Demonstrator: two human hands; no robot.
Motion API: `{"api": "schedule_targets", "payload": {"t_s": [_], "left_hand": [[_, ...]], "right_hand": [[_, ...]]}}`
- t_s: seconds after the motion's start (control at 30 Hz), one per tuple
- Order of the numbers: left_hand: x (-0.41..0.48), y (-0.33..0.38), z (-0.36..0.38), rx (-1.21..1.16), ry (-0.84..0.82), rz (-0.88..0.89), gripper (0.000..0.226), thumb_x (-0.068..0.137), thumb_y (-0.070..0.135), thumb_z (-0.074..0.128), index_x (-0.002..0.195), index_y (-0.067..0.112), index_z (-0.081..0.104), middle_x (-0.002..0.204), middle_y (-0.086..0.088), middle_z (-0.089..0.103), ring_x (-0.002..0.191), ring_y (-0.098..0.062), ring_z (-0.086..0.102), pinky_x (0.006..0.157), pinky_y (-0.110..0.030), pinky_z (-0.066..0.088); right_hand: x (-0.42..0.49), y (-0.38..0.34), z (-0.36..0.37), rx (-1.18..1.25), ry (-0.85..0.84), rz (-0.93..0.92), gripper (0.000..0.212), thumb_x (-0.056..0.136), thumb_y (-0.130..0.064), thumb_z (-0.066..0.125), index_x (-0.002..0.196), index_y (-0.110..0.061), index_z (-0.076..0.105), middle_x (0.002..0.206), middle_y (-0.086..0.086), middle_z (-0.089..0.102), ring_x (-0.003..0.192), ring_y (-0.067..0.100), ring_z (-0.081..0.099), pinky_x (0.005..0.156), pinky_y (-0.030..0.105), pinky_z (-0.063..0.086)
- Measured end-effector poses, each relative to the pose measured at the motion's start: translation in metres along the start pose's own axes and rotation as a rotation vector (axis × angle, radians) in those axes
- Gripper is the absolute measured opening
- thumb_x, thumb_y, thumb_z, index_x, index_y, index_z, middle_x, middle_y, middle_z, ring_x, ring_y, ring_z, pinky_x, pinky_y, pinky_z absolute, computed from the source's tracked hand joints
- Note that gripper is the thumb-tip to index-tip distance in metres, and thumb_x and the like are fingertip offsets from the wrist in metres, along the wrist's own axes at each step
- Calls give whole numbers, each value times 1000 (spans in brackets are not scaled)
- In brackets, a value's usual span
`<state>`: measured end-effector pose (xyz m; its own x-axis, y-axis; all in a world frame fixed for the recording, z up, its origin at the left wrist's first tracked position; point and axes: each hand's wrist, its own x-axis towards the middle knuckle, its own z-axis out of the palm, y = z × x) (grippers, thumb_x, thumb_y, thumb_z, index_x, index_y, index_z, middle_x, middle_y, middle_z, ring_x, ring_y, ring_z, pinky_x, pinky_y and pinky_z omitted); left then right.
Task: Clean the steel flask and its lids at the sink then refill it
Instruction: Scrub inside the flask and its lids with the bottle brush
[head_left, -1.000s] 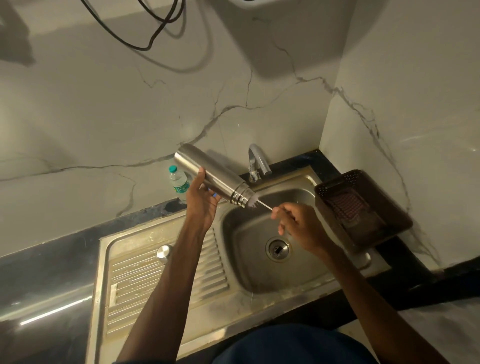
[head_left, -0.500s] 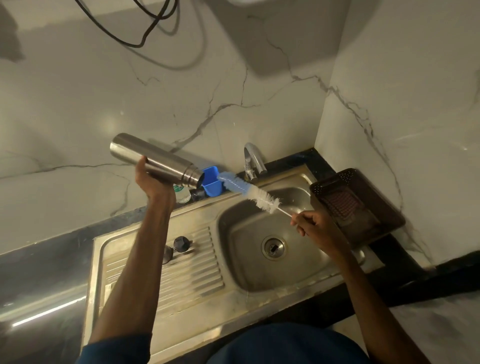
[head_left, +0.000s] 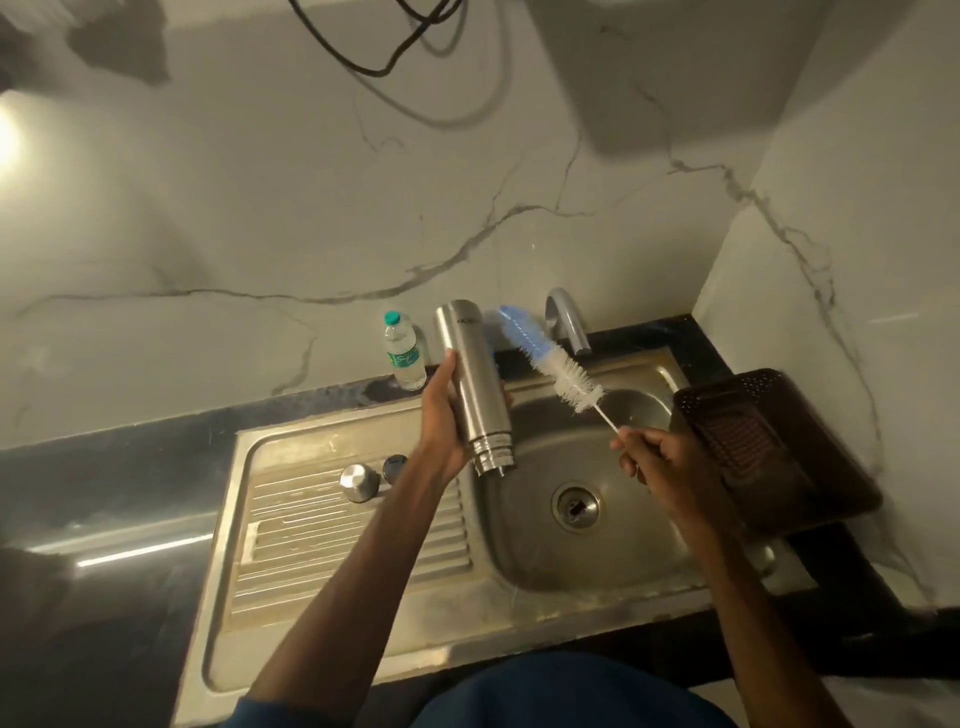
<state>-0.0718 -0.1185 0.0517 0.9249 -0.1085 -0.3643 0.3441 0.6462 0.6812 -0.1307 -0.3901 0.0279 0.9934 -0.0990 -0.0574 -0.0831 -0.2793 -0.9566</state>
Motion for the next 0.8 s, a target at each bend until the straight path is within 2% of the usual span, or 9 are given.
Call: {"api": "schedule_targets", "payload": {"t_s": [0.1, 0.17, 0.23, 0.3, 0.47, 0.6, 0.7, 0.77, 0.8], "left_hand": [[5, -5, 1, -129, -57, -81, 72, 99, 53, 57, 151, 5, 48, 130, -19, 63, 104, -32, 64, 99, -48, 50], [7, -7, 2, -192, -91, -139, 78, 96, 55, 61, 153, 4, 46, 133, -18, 60, 109, -33, 62, 101, -48, 49], [9, -6, 1, -169, -122, -154, 88, 90, 65, 67, 149, 3, 49, 122, -18, 63, 102, -35, 64, 95, -48, 54], [12, -6, 2, -99, -142, -146, 88, 87, 70, 68, 144, 5, 50, 111, -17, 65, 93, -35, 66, 87, -46, 57], [13, -7, 9, -14, -133, -133, 88, 91, 67, 65, 152, 7, 42, 113, -19, 66, 91, -34, 69, 80, -44, 62], [16, -9, 15, -3, -82, -118, 84, 92, 66, 65, 150, 8, 47, 121, -19, 65, 101, -35, 68, 88, -48, 59], [21, -9, 11, 39, -72, -98, 79, 96, 65, 58, 150, 8, 49, 135, -22, 59, 112, -39, 65, 103, -55, 51], [23, -7, 7, 70, -59, -106, 72, 101, 61, 50, 149, 7, 49, 134, -25, 61, 115, -42, 63, 112, -59, 43], [21, -6, 8, 85, -45, -103, 68, 104, 58, 46, 149, 7, 48, 131, -25, 63, 113, -42, 64, 111, -58, 45]], "right_hand": [[2, 2, 1, 33, 13, 18, 28, 105, -24, 58, 90, -10, 77, 60, 5, 63, 48, 2, 49, 45, 13, 36], [3, 2, 1, 51, 17, 33, 27, 104, -26, 59, 90, -11, 76, 61, 4, 62, 47, 2, 48, 45, 13, 35], [3, 2, 1, 67, 16, 42, 27, 104, -26, 59, 90, -11, 76, 60, 3, 61, 47, 2, 46, 45, 14, 34], [3, 1, 1, 65, 13, 47, 27, 104, -25, 59, 90, -10, 76, 59, 2, 61, 46, 1, 46, 45, 14, 34], [1, -8, 2, 77, 6, 49, 25, 104, -23, 59, 93, -8, 75, 62, 7, 62, 47, 1, 48, 44, 10, 35], [-1, -13, 2, 100, -25, 40, 22, 105, -22, 58, 99, -12, 77, 60, 4, 59, 47, 3, 44, 44, 13, 33], [-2, -12, -1, 102, -78, 28, 22, 105, -23, 58, 101, -15, 78, 62, 3, 59, 51, 8, 42, 45, 19, 31], [-5, -12, -1, 144, -127, 28, 21, 104, -20, 59, 100, -12, 78, 66, 5, 61, 53, 10, 44, 44, 19, 31], [-6, -13, -1, 167, -153, 33, 20, 104, -17, 59, 100, -10, 77, 68, 6, 63, 52, 10, 44, 43, 18, 31]]}}
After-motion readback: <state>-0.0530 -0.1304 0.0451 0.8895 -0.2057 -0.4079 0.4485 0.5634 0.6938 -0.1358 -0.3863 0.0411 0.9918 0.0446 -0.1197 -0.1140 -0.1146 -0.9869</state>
